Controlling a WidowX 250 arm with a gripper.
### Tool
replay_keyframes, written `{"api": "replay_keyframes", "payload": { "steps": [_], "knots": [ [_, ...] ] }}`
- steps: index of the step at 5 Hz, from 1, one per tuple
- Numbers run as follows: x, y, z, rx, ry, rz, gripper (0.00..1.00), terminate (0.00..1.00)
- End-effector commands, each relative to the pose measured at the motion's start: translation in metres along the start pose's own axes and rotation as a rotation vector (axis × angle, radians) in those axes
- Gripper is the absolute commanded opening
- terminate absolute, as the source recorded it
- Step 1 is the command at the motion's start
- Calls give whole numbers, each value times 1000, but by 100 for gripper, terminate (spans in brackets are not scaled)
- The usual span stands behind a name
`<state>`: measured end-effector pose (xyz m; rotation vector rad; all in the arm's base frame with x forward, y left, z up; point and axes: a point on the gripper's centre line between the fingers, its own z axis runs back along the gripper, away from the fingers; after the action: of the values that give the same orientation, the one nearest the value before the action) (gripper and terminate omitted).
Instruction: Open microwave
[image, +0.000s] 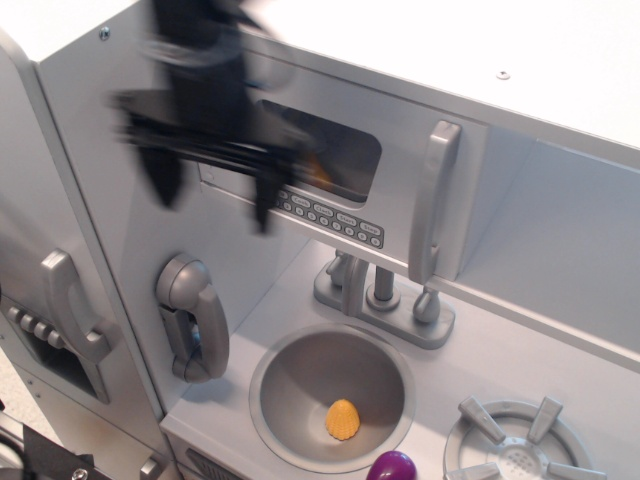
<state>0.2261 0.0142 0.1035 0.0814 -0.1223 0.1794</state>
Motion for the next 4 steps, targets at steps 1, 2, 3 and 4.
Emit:
{"api": "replay_keyframes", "payload": {
  "steps": [1, 2, 3, 4],
  "knots": [
    [19, -64, 21, -89, -46, -67, 100, 0],
    [16, -85, 21, -105, -88, -139, 100, 0],
    [21, -96, 23, -141, -117, -166, 100, 0],
    [34, -97, 23, -119, -175, -112, 100, 0]
  ]
}}
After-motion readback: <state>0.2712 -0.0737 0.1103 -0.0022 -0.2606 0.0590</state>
